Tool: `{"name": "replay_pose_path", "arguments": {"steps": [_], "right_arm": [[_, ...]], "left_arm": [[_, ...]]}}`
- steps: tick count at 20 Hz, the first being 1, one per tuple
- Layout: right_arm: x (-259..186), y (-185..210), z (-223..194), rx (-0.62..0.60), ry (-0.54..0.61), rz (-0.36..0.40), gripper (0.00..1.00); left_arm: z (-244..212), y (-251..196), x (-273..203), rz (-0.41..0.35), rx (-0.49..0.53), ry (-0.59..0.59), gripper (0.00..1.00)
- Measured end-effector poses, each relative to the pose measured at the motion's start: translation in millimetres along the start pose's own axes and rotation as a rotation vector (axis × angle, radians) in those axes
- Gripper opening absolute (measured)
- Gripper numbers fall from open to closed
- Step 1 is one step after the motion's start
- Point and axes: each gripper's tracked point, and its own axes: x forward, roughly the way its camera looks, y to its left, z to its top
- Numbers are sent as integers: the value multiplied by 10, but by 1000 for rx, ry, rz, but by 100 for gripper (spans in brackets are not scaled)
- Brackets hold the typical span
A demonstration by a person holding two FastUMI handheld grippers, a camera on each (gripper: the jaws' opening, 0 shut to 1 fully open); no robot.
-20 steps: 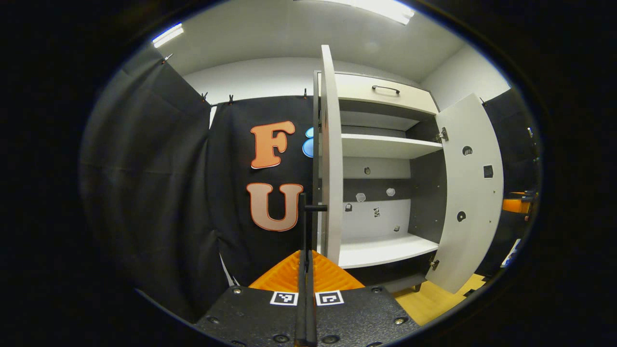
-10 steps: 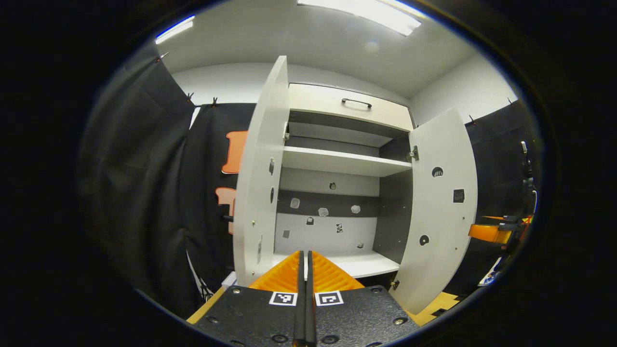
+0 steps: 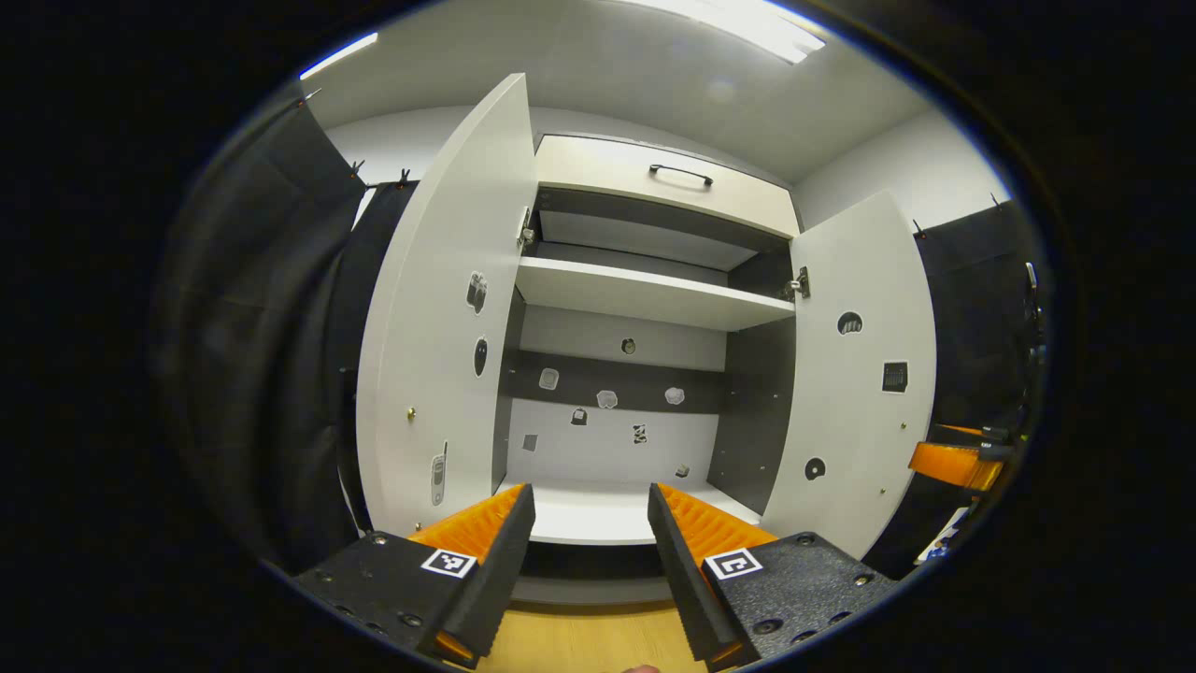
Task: Open the right door of the double-door shoe cabinet with the right hand, and open the left door with the left hand.
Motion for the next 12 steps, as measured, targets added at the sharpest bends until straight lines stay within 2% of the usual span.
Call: {"name": "replay_pose_path", "arguments": {"steps": [1, 2, 3, 4, 7, 8, 12], "right_arm": [[9, -9, -4, -1, 0, -4, 98], [23, -13, -8, -2, 3, -5, 94], [27, -16, -22, -3, 9, -5, 94], [39, -14, -30, -3, 14, -5, 94], [74, -6, -53, 2, 21, -2, 94], [87, -6, -46, 3, 20, -5, 98], [93, -20, -20, 4, 10, -12, 98]], "left_arm": [[-27, -1, 22, 6, 18, 2, 78], [-42, 7, 25, 15, 35, 6, 86], [-90, -1, 66, 18, 46, 14, 94], [-114, -9, 71, 20, 52, 20, 97], [-149, -27, 118, 19, 60, 19, 95], [-156, -21, 134, 18, 61, 20, 95], [-158, -26, 183, 5, 50, 19, 95]]}}
